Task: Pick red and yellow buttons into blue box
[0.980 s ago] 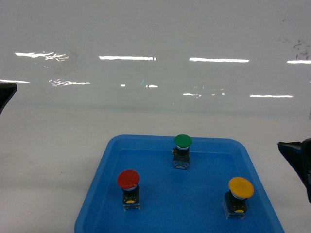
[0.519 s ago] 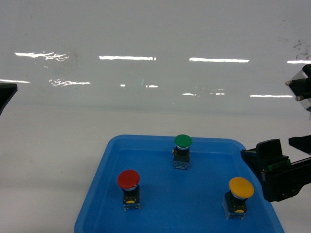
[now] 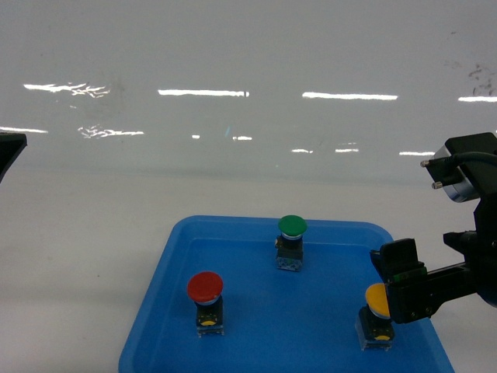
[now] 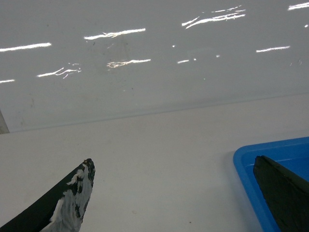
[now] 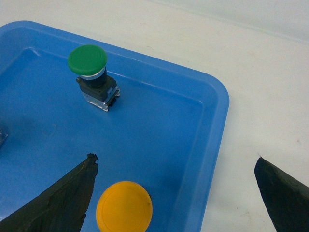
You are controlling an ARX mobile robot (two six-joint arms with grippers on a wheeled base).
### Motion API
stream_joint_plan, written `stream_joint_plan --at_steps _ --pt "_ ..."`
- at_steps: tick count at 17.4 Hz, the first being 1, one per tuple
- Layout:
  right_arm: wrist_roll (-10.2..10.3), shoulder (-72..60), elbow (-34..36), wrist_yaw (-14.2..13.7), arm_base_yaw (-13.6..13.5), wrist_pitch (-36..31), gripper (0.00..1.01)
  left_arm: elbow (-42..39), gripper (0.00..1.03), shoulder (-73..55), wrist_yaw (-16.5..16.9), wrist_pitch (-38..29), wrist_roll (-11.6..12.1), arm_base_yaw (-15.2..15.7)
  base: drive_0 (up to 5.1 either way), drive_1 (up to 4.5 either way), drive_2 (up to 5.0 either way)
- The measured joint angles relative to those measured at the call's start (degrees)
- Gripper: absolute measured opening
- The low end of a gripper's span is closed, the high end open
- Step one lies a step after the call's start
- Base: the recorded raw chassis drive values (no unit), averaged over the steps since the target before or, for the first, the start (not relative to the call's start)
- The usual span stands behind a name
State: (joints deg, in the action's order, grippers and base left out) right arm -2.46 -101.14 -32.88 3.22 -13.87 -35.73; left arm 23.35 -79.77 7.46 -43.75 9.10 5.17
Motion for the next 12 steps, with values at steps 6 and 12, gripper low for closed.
stream_joint_plan --at_steps 6,12 --pt "-0.1 -0.9 1.9 1.4 0.0 -1.2 0.98 0.0 0.98 0.0 0.0 0.0 0.0 0.0 0.0 0.0 0.0" --pt "1.0 -5.7 -2.2 4.9 -5.1 0.1 0.98 0.0 0.98 0.0 0.0 0.0 0.0 0.0 0.0 0.0 0.0"
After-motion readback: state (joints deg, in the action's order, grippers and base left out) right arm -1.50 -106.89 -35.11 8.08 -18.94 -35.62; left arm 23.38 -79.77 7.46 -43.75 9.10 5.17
